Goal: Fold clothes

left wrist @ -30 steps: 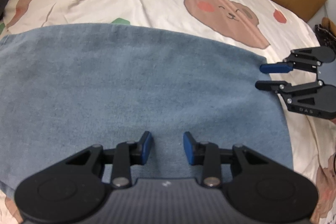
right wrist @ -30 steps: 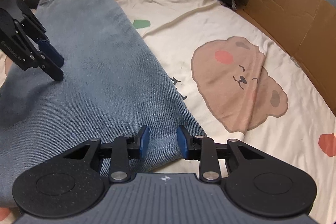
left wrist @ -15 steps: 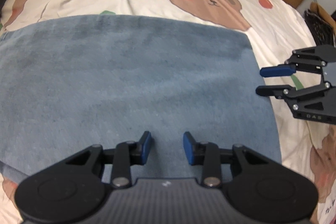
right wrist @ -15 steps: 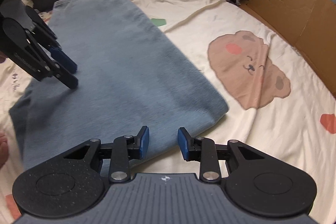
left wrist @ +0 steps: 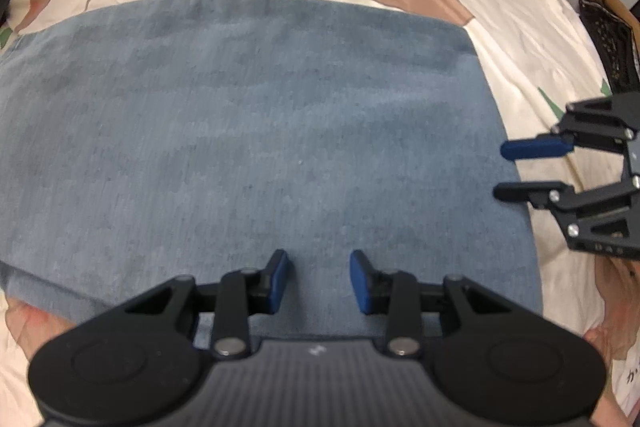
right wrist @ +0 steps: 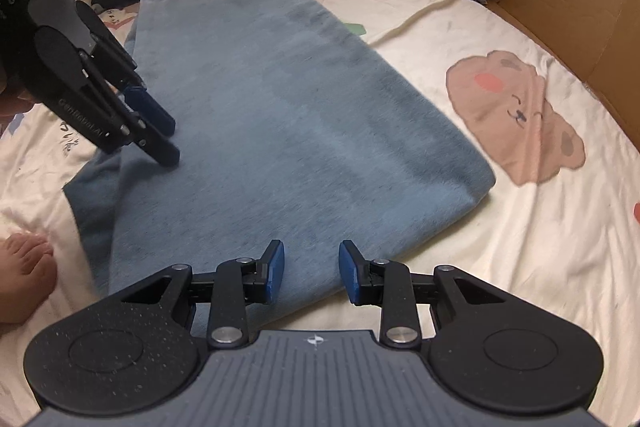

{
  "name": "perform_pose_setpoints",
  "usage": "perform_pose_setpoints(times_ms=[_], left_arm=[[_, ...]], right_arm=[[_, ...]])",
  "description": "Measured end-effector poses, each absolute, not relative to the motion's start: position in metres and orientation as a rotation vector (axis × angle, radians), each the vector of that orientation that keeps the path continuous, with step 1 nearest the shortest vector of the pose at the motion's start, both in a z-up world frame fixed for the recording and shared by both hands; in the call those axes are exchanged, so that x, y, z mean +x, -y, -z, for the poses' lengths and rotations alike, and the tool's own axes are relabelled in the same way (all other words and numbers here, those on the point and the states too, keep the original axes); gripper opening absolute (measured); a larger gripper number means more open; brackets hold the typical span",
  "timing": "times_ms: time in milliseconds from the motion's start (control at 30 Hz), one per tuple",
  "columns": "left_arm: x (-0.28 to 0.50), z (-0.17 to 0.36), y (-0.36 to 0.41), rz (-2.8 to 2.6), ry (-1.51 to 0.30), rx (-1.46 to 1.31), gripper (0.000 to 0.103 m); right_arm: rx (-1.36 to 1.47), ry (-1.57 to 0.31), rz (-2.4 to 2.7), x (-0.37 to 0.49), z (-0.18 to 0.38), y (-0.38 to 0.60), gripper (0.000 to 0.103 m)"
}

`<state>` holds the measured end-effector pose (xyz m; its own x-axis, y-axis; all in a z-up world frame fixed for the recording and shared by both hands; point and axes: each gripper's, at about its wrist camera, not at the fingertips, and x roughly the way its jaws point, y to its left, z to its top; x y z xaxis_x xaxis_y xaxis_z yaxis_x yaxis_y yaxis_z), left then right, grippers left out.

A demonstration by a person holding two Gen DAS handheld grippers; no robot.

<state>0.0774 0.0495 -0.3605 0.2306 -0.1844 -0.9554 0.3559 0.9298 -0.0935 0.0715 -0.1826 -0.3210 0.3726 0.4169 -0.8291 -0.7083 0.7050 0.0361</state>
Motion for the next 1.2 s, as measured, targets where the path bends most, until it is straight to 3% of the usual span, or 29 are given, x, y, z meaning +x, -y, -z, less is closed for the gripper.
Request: perform_pose_setpoints(times_ms=[567,900,1200], left_arm=[[0.054,0.360,-0.056,0.363,-1.277,0.139,0.036],[0.029,0.350,-0.067,0.396,-1.310,0.102,0.033],[0.014,0.361,-0.074,0.387,-1.361,0.097,0.034]], right_arm=[[-0.280,-0.985,-0.706,0.010,0.334,0.193,0.037],[-0.224,-0.930,-0.728,0.014,0.305,0.186,0.033],[-0.286,-0.990,-0.798,-0.004,0.328,0.169,0.032]])
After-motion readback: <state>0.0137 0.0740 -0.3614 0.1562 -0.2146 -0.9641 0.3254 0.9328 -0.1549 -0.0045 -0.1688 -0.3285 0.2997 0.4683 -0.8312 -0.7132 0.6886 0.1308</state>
